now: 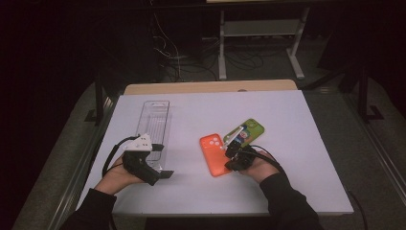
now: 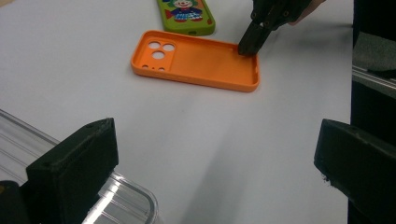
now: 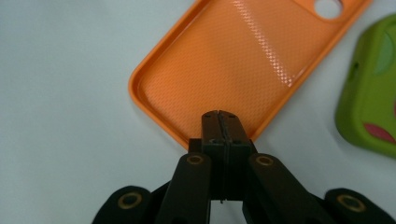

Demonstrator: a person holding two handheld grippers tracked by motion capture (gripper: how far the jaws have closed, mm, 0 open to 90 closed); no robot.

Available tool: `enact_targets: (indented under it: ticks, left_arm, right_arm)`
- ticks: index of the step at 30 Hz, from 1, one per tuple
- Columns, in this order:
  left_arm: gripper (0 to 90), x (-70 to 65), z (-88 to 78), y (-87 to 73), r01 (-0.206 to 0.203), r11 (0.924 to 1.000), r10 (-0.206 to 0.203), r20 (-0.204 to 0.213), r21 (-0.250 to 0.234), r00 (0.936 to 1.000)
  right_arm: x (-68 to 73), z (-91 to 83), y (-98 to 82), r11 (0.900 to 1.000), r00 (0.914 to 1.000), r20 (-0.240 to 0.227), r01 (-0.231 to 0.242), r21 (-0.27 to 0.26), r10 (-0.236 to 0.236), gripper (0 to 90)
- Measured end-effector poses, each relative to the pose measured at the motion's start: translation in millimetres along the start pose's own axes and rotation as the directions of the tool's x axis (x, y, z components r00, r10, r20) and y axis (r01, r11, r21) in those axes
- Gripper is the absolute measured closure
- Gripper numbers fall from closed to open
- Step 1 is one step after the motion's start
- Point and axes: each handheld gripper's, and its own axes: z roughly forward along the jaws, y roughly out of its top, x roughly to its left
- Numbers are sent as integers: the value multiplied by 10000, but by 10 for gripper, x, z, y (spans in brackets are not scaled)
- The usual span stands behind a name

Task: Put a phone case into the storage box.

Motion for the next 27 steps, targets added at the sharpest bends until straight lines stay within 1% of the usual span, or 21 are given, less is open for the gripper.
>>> enact_targets:
  ticks: [2,7,9,10,11,12,14,16,17,18,20,21,23,24,25,26,27]
  left_arm:
    - [0,6,-5,0,-45,10000,45,-13,56,10000]
    - [0,1,-1,-1,1,10000,-1,-5,8,10000]
    - [0,5,-3,-1,-25,10000,25,-16,52,10000]
    - [0,8,-4,-1,-50,10000,50,-20,78,10000]
    - [0,7,-1,-1,-27,10000,27,-9,66,10000]
    - [0,4,5,-1,12,10000,-12,7,32,10000]
    - [0,3,13,0,-7,10000,7,17,58,10000]
    - [0,7,16,3,-92,9999,92,15,102,10000]
    - [0,4,16,2,-69,9999,68,31,104,10000]
    - [0,4,15,2,-85,9999,85,14,88,10000]
    - [0,2,5,0,-14,10000,14,19,40,10000]
    - [0,2,5,0,-14,10000,14,19,40,10000]
    - [0,7,1,-1,-17,10000,16,21,51,10000]
    - [0,9,-1,-1,-46,10000,46,17,76,10000]
    - [0,8,0,-1,-46,10000,46,20,74,10000]
    - [0,6,3,-2,-31,10000,31,24,45,10000]
    - [0,8,4,-2,-35,10000,35,30,55,10000]
  right_arm:
    - [-54,-40,-66,10000,10000,81,-58,71,57,883]
    - [-124,-97,-153,9995,9995,177,-252,189,249,883]
    - [-191,-142,-226,9992,9987,377,-357,205,349,883]
    - [-216,-164,-249,9988,9985,338,-447,200,440,883]
    - [-240,-183,-268,9980,9974,414,-603,169,596,883]
    - [-260,-192,-283,9974,9969,354,-707,137,701,882]
    - [-267,-191,-289,9972,9968,321,-743,113,739,882]
    - [-253,-177,-281,9980,9979,265,-601,191,596,882]
    - [-244,-169,-277,9983,9982,182,-575,136,572,882]
    - [-257,-221,-281,9968,9974,-179,-708,-384,702,870]
    - [-282,-334,-300,9888,9950,-266,-992,-1113,968,824]
    - [-282,-334,-300,9888,9950,-266,-992,-1113,968,824]
    - [-298,-424,-337,9791,9918,-439,-1255,-1602,1199,736]
    - [-302,-455,-358,9739,9909,-446,-1331,-1840,1269,674]
    - [-299,-479,-384,9712,9919,-328,-1269,-2018,1228,602]
    - [-304,-516,-442,9642,9911,-206,-1327,-2295,1315,500]
    - [-304,-516,-442,9642,9911,-206,-1327,-2295,1315,500]
